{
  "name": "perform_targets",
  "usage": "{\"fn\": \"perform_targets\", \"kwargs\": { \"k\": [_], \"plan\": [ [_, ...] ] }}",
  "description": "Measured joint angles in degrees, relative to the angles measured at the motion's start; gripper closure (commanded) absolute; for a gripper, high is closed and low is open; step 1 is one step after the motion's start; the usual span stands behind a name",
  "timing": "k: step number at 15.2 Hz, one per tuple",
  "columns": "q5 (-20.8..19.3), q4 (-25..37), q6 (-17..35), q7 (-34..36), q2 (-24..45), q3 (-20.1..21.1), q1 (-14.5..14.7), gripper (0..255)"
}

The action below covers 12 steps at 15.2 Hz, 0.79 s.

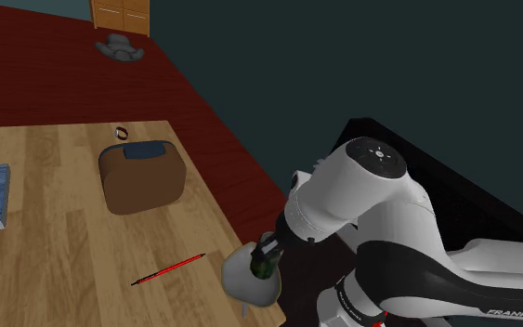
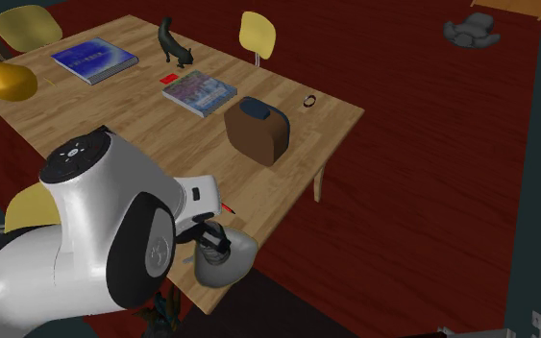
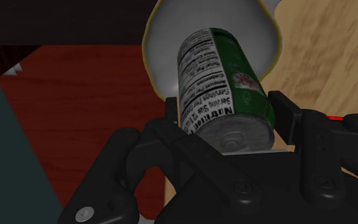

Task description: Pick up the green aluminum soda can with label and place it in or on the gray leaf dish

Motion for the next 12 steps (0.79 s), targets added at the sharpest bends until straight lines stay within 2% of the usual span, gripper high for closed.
{"fn": "perform_targets", "kwargs": {
  "k": [7, 12],
  "plan": [
    [2.3, -3.9, 7.1, 0.9, 3.5, 3.1, 0.4, 255],
    [2.7, -4.5, 8.3, 1.2, 4.0, 3.7, 0.6, 255]
  ]
}}
